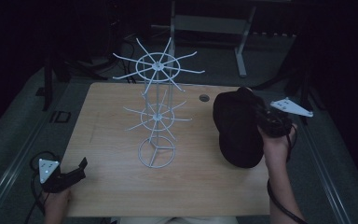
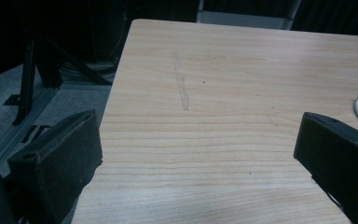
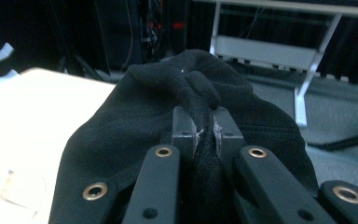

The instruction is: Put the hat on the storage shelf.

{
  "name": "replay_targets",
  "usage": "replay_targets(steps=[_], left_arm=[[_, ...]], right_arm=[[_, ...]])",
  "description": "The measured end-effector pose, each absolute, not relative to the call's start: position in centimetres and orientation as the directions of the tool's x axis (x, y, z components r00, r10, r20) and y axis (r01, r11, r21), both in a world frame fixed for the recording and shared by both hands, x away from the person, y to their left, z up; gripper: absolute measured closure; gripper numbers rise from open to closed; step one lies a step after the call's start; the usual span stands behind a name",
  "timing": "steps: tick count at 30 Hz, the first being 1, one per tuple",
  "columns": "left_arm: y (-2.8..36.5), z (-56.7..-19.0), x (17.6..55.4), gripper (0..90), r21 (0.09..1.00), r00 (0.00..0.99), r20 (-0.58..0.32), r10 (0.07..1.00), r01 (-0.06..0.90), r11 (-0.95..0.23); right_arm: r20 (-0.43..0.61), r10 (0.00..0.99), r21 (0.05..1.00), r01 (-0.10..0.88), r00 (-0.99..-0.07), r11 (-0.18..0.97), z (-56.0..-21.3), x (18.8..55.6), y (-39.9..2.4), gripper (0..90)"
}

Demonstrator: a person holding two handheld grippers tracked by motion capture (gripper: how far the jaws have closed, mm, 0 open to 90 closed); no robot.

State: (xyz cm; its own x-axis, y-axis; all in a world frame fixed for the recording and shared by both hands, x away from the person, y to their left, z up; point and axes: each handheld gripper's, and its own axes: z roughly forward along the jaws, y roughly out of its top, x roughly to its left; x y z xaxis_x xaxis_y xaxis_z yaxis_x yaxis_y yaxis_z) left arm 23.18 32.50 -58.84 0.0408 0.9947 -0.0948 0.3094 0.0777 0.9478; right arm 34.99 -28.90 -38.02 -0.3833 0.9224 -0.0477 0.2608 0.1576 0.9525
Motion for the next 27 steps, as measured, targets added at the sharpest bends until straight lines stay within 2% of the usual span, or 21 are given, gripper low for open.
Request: replay_targets(steps=[13,20,27], left_arm=[[32.5,-58.8,23.2,1.5,0.947,0.038,-0.096,0.995,0.313,0.080],[32.5,-58.8,23.2,1.4,0.947,0.038,-0.089,0.995,0.312,0.073],[32.5,-58.8,23.2,1.5,0.947,0.041,-0.090,0.995,0.313,0.073]], right_arm=[[-0.078,0.894,0.990,0.070,-0.441,0.121,-30.3,30.5,-29.1,82.7],[-0.120,0.870,0.993,-0.052,-0.479,0.109,-25.8,28.3,-27.4,82.7],[-0.149,0.831,0.987,-0.132,-0.536,0.092,-22.3,26.6,-25.2,82.7]])
